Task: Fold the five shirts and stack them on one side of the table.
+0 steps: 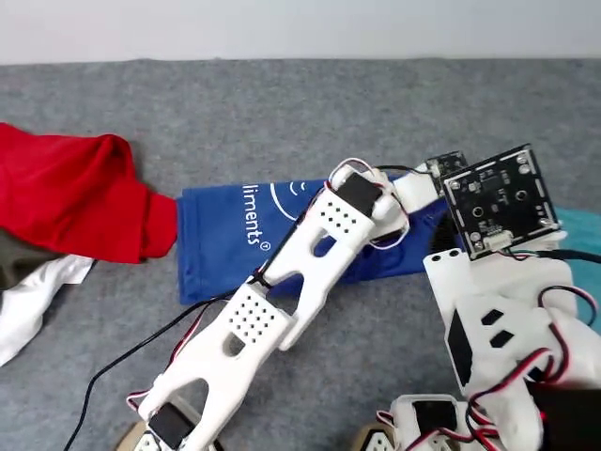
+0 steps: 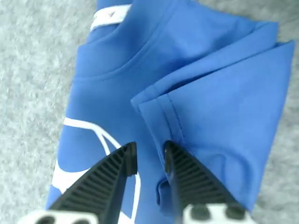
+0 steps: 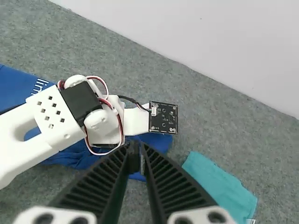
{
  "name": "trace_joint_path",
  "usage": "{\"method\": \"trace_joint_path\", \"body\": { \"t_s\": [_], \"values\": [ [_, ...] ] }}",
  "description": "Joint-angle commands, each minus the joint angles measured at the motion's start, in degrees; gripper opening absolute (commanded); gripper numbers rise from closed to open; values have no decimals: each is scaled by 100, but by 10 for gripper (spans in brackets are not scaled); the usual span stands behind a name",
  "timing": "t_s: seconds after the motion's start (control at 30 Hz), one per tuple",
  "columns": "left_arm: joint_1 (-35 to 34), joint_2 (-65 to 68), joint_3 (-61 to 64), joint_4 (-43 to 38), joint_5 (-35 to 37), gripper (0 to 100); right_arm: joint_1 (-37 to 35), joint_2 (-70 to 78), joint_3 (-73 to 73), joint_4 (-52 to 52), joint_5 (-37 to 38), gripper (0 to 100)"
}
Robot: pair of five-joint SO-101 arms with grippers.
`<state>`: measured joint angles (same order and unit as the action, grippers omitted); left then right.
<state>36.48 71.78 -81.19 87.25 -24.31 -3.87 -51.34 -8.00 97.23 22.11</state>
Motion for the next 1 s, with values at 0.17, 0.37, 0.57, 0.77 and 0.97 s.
{"method": "trace_joint_path", "body": {
  "t_s": [0.17,0.37,0.57,0.77,0.97],
  "values": [
    [-26,-185,-224,70,-35,108,-31,13,9,-66,-53,12],
    [-18,-686,-435,484,-18,108,-4,-40,-9,-84,-35,12],
    [281,-1327,-435,1143,62,108,-4,-40,-18,-48,-44,12],
    [695,-1723,-400,1327,624,111,-4,-31,-9,-48,-35,12],
    [1125,-1793,-119,1336,774,111,-4,4,-9,-48,-18,12]
  ]
}}
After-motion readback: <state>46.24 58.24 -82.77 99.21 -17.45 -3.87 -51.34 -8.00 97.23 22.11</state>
